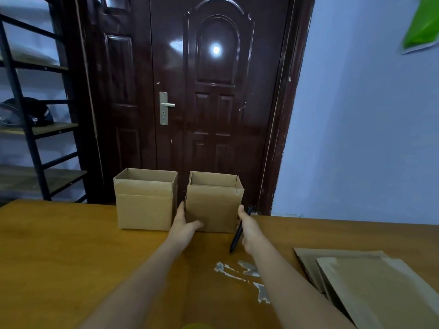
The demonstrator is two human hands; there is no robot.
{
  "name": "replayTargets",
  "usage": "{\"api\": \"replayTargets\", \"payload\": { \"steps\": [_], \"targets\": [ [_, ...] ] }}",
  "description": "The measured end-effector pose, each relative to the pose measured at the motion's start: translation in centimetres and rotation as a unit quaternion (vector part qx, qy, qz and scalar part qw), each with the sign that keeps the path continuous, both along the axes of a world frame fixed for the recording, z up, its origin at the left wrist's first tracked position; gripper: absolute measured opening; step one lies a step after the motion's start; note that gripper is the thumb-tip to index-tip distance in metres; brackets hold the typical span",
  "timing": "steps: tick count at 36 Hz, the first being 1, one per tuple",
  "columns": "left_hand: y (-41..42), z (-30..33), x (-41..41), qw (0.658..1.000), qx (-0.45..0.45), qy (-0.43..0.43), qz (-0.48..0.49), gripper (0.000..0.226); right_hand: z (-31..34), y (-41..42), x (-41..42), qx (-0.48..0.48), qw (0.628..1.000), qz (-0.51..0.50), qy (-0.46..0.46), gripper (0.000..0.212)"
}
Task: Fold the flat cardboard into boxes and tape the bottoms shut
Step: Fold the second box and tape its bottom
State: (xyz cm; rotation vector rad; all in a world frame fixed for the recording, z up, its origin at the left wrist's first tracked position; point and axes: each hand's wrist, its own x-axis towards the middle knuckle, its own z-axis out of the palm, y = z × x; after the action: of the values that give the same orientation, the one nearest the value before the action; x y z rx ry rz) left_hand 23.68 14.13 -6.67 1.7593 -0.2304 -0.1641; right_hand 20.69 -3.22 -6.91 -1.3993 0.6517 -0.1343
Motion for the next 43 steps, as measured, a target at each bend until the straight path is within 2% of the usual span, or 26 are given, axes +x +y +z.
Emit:
{"api": "replayTargets", "payload": {
  "steps": [5, 12, 14, 17, 21, 23, 27, 30, 35, 39, 43],
  "targets": [
    [0.8, 1.0, -1.1, 0.997, 0.058, -0.036, -0.022, 0.09, 0.9, -0.2, -1.8, -0.031, 0.999, -0.009, -0.003, 0.071],
    [2.3, 2.9, -3.8, 0.977, 0.175, -0.123, -0.016, 0.081, 2.8, 0.3, -5.3, -0.088, 0.996, -0.023, -0.026, 0.068],
    [2.9, 3.3, -4.9, 0.946, 0.27, -0.178, -0.025, 0.08, 3.6, 0.6, -6.8, -0.163, 0.986, -0.008, -0.043, 0.056],
    [3.4, 4.0, -7.0, 0.874, 0.41, -0.259, -0.04, 0.082, 5.0, 0.9, -9.1, -0.319, 0.946, 0.039, -0.045, 0.037],
    [3.4, 5.4, -10.0, 0.804, 0.502, -0.312, -0.07, 0.079, 6.6, 0.5, -11.9, -0.471, 0.878, 0.079, -0.022, 0.026],
    [3.1, 6.1, -11.0, 0.774, 0.53, -0.336, -0.086, 0.078, 7.8, 0.1, -13.4, -0.507, 0.857, 0.088, -0.014, 0.03],
    [2.2, 7.7, -12.9, 0.721, 0.566, -0.381, -0.117, 0.076, 9.8, -0.8, -16.1, -0.573, 0.814, 0.099, 0.005, 0.035],
    [1.3, 8.9, -14.4, 0.699, 0.574, -0.405, -0.132, 0.074, 10.8, -2.0, -17.8, -0.623, 0.776, 0.101, 0.019, 0.031],
    [-1.3, 10.1, -16.9, 0.693, 0.564, -0.424, -0.146, 0.072, 11.5, -4.8, -21.4, -0.687, 0.717, 0.098, 0.064, 0.025],
    [-4.3, 10.2, -19.1, 0.686, 0.556, -0.441, -0.163, 0.072, 11.3, -7.5, -24.4, -0.702, 0.7, 0.08, 0.106, 0.02],
    [-7.9, 9.4, -21.5, 0.693, 0.539, -0.44, -0.19, 0.072, 10.8, -10.2, -27.7, -0.71, 0.684, 0.071, 0.151, 0.021]
  ]
}}
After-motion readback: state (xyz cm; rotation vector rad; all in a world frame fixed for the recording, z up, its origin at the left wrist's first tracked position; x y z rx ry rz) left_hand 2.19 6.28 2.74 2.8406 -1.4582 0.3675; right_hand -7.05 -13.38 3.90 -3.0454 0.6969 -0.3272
